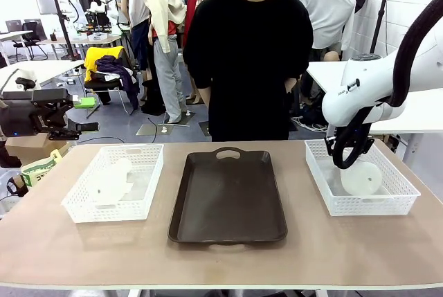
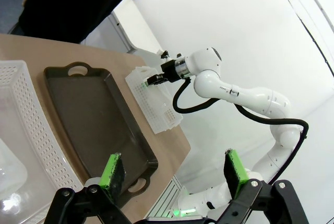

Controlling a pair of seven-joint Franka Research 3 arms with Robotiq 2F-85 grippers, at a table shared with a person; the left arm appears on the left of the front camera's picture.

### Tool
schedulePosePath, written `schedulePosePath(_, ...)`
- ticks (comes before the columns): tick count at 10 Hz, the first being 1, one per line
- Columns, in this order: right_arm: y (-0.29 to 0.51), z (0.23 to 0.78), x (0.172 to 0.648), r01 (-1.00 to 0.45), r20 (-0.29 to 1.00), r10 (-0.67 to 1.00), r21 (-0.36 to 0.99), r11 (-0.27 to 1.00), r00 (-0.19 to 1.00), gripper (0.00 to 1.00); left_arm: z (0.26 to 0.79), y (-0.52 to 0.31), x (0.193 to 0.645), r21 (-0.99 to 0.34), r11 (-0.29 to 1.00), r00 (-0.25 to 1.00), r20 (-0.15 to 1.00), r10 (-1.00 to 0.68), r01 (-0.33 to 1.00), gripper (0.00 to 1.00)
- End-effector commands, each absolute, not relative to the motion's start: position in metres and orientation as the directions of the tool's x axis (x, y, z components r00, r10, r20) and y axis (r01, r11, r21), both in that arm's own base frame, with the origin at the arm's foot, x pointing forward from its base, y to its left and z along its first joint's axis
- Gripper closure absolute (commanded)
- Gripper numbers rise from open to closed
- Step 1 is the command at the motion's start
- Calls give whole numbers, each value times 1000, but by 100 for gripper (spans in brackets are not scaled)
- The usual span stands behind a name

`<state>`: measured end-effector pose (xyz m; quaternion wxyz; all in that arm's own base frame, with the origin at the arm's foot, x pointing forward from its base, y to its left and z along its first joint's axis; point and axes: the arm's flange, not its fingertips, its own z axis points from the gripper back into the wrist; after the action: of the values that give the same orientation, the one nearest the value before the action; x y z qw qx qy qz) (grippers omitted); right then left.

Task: Prepare the laboratory tools.
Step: Pick up the Big flask that the person points to, then while moving the picked Big flask to the Handle tray indicated by the person, stop as directed by the person.

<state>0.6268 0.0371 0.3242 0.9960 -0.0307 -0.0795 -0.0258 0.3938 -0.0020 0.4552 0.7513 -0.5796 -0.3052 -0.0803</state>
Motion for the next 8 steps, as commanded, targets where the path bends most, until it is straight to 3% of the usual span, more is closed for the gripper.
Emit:
schedulePosePath(1, 38, 323, 627, 50, 158, -40, -58, 997, 987, 100, 455, -4, 395, -828, 315, 804, 543, 244, 464, 0)
schedulePosePath(8, 38, 323, 627, 50, 158, -40, -58, 997, 987, 100, 455, -4, 395, -828, 315, 804, 543, 244, 464, 0)
